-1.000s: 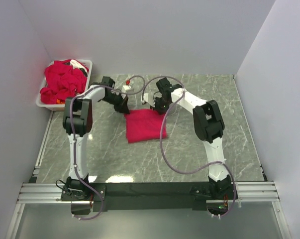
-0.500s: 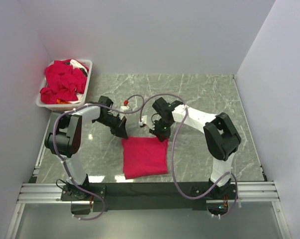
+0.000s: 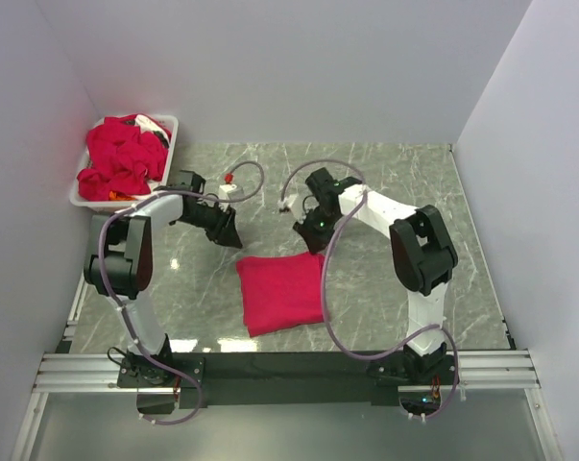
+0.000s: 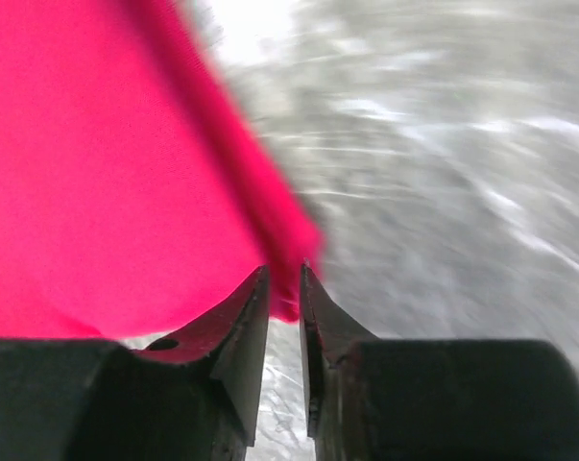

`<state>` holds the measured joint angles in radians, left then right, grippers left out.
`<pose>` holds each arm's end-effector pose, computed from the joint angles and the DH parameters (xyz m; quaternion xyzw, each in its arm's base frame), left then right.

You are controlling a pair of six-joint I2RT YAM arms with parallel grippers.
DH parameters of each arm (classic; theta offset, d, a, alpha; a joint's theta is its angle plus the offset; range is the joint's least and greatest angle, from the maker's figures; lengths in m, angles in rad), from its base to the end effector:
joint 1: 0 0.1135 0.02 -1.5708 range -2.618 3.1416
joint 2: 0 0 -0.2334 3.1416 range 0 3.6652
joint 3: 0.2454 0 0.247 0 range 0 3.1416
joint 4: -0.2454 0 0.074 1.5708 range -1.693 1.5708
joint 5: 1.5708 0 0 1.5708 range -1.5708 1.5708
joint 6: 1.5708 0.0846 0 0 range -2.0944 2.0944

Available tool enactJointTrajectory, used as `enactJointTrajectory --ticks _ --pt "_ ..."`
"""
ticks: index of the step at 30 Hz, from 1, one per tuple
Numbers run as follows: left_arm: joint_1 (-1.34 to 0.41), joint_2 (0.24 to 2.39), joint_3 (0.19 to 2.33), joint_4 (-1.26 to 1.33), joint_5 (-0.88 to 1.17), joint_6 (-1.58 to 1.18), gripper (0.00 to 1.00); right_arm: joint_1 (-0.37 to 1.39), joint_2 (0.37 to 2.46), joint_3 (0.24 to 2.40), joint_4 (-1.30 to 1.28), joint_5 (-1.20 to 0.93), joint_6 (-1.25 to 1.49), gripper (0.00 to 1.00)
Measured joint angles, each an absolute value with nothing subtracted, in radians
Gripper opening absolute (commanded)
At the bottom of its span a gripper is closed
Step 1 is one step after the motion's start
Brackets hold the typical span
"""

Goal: Fold and stack the t-shirts
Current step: Fold the tshirt

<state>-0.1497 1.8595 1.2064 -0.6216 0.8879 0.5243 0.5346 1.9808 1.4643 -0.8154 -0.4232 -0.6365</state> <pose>0.3367 -0.1172 0.1175 0.3551 0.8220 -0.3926 0.2100 0.3151 0.2270 0.1146 -0.5573 0.7952 0.2023 0.1270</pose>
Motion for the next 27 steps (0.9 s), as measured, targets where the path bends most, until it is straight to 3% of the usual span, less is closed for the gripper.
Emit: enactJointTrajectory --ticks 6,13,17,22,27 --pt "-0.134 1.723 1.124 -0.549 0.915 0.425 0.41 0.450 1.924 1.491 -0.767 -0.480 -0.432 0.33" --pt "-0.249 1.620 1.021 -0.377 0.945 0.241 0.41 0.436 1.813 1.377 -0.738 -0.738 -0.280 0.19" --pt "-0.326 1.610 0.940 -0.241 0.946 0.090 0.39 0.443 1.781 1.219 -0.718 -0.911 -0.210 0.18" --pt "-0.391 1.686 0.890 -0.055 0.955 -0.164 0.34 0.477 1.780 1.089 -0.719 -1.021 -0.172 0.18" --pt "-0.379 1.852 0.905 0.029 0.919 -0.305 0.31 0.480 1.895 1.118 -0.710 -1.030 -0.155 0.18"
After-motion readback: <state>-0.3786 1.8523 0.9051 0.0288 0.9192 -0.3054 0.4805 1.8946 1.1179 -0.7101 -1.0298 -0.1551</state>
